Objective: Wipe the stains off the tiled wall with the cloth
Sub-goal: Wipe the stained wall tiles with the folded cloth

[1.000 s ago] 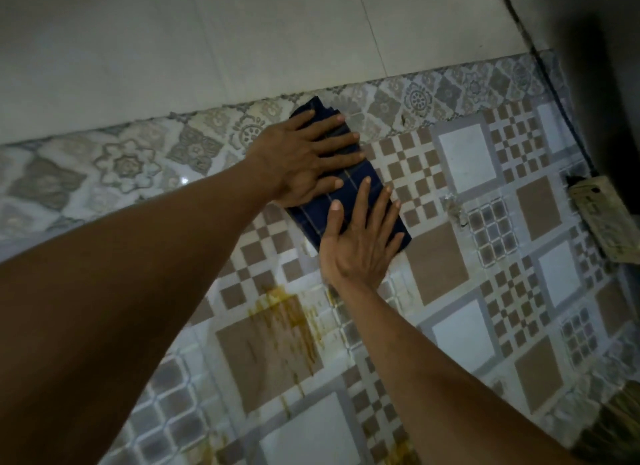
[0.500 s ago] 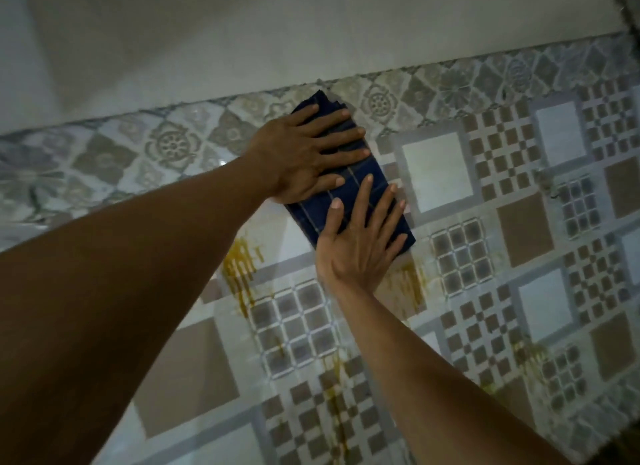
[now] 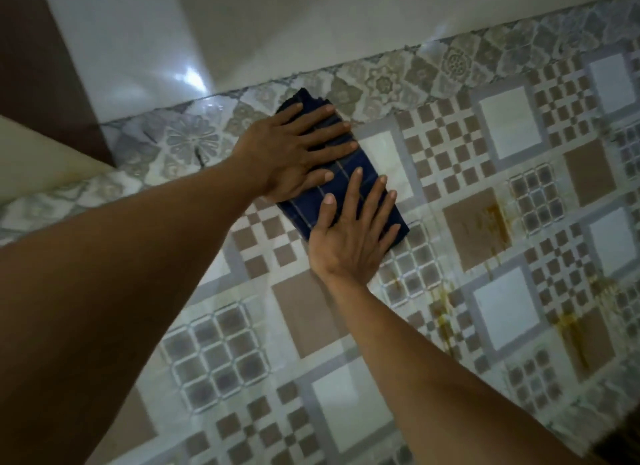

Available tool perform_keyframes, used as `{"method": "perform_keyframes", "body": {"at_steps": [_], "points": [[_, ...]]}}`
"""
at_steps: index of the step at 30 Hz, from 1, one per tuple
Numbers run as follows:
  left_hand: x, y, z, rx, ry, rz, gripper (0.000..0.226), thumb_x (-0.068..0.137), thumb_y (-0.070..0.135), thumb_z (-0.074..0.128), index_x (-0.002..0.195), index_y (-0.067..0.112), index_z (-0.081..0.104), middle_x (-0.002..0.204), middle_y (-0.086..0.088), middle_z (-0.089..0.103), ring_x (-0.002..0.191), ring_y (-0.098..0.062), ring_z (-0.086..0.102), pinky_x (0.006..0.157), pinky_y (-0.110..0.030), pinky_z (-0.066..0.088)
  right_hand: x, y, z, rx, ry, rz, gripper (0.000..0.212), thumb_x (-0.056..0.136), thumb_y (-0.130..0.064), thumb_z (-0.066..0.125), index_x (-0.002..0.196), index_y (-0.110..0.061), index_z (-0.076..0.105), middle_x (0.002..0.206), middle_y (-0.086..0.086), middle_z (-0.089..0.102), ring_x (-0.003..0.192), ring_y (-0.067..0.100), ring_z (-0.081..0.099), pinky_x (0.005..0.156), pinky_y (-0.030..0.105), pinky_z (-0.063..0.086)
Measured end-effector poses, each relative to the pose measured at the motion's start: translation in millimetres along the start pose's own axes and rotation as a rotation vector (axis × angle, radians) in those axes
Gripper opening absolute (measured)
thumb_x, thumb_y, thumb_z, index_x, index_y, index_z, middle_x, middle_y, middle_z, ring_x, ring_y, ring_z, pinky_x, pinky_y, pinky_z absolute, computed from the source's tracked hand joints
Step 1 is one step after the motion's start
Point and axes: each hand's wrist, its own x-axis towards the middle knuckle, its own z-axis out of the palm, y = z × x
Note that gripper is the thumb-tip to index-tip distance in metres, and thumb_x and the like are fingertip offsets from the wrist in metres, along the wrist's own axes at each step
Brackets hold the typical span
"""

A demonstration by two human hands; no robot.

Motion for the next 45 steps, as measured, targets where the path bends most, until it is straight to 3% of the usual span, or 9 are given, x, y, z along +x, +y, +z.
{"method": "perform_keyframes", "body": {"at_steps": [13,25,31,39,45], "points": [[-89,-19,18,0.018,0.031,0.021,0.062,0.099,0.062,-0.012,0.158,0.04,-0.014,0.171,0.006,-0.004,0.157,-0.022,-0.01,0.127,-0.048,0.0,-73,-47,40,0.007,0.024,0.011,0.062,0.105,-0.06,0.011,0.161,-0.04,-0.005,0.171,-0.003,-0.007,0.156,0.018,-0.014,0.124,0.057,-0.006],[-167,-36,21,0.019,-0.003,0.04,0.064,0.101,0.057,-0.008,0.161,0.036,-0.005,0.171,0.003,0.001,0.158,-0.024,-0.005,0.127,-0.05,0.005,-137,-91,73,0.035,0.07,0.035,0.062,0.106,-0.059,0.014,0.162,-0.037,0.0,0.172,-0.001,-0.003,0.157,0.02,-0.011,0.124,0.061,0.001],[-240,-51,34,0.018,-0.05,0.03,0.066,0.097,0.058,-0.012,0.159,0.036,-0.013,0.17,0.004,-0.013,0.157,-0.024,-0.016,0.127,-0.048,-0.003,-201,-134,98,0.013,0.1,0.016,0.06,0.108,-0.056,0.018,0.163,-0.035,0.007,0.172,0.001,0.002,0.158,0.022,-0.006,0.123,0.061,0.003],[-371,-91,66,0.013,-0.015,0.029,0.059,0.098,0.06,-0.013,0.153,0.04,-0.019,0.171,0.007,-0.007,0.157,-0.022,-0.012,0.128,-0.048,0.0,-306,-215,142,0.022,0.081,0.045,0.06,0.107,-0.054,0.024,0.163,-0.033,0.012,0.172,0.002,0.006,0.158,0.022,-0.005,0.123,0.061,0.006],[-458,-117,79,0.0,-0.006,0.007,0.062,0.101,0.059,-0.006,0.159,0.038,-0.008,0.171,0.005,-0.002,0.158,-0.024,-0.008,0.128,-0.048,0.001,-370,-268,173,0.013,0.088,0.035,0.06,0.107,-0.054,0.022,0.163,-0.033,0.012,0.172,0.002,0.004,0.158,0.022,-0.006,0.124,0.06,0.006]]}}
